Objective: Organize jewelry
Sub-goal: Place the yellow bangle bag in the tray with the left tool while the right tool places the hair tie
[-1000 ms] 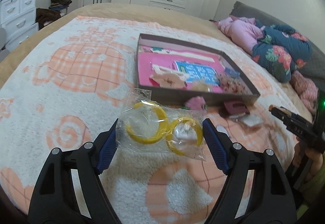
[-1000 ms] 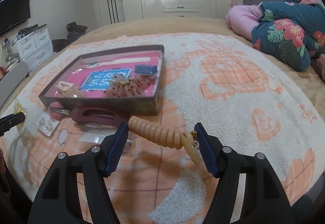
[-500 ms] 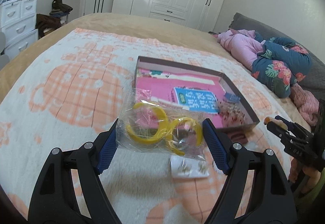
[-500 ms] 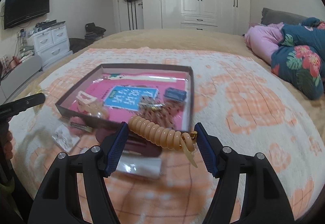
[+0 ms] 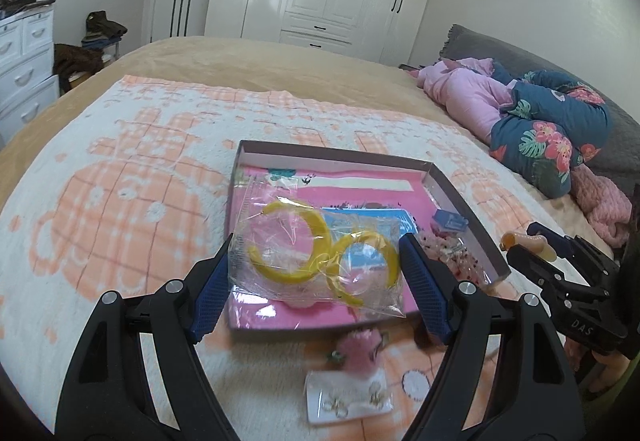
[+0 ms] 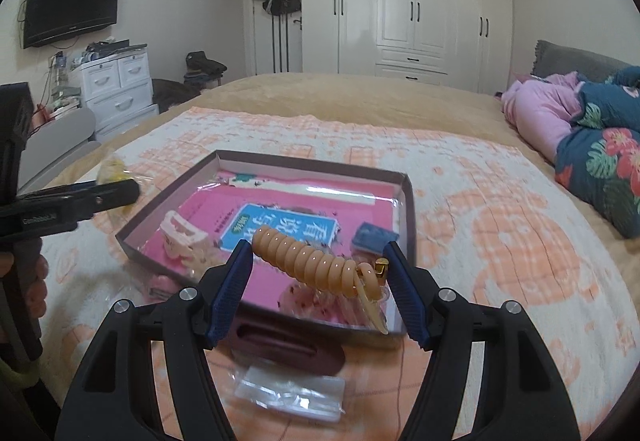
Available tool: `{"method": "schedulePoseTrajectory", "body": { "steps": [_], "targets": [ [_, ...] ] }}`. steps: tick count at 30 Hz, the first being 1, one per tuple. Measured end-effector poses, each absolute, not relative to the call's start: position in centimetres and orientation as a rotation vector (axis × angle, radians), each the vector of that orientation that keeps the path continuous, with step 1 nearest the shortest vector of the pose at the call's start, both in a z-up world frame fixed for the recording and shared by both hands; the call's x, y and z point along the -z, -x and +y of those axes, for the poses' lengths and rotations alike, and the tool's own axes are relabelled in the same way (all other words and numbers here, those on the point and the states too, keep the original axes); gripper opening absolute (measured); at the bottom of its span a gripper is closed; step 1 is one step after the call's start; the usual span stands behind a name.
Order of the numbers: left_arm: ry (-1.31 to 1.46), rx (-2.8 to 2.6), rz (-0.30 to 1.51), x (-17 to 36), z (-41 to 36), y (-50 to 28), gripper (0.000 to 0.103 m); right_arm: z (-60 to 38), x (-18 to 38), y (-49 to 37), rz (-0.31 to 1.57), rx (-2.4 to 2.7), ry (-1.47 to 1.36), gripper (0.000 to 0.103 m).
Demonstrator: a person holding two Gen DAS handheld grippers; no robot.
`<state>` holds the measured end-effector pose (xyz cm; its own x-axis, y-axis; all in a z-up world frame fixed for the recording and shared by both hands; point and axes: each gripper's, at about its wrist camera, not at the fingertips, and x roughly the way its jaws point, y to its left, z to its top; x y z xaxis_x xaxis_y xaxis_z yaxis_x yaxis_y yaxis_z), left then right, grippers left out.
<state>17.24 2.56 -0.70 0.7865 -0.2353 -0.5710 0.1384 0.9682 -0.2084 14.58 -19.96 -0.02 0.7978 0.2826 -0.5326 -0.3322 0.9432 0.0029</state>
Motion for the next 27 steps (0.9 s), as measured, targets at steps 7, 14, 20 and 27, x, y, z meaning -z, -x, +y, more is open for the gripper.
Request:
{"method": "schedulePoseTrajectory", "body": {
  "steps": [7, 14, 20, 27],
  "targets": [
    [0.139, 0.203, 0.656, 1.1, 1.9, -20.2, 0.070, -18.8, 0.8, -16.4, 0.581, -0.354, 0.107, 0.065],
    [0.123, 0.201, 0.686, 1.8, 1.2, -22.9, 0.070, -17.9, 2.7, -17.6, 0.638, -0.363, 0.120, 0.065],
    [0.131, 0.204, 0.733, 3.1, 0.9, -25.0, 0.070, -17.0, 4.0, -18.1, 0.691, -0.392, 0.121, 0.065],
    [0.117, 0.202, 0.769, 4.2, 0.4, -26.3, 0.070, -15.9, 4.8, -18.0, 0.724, -0.437, 0.116, 0.066]
  ]
}}
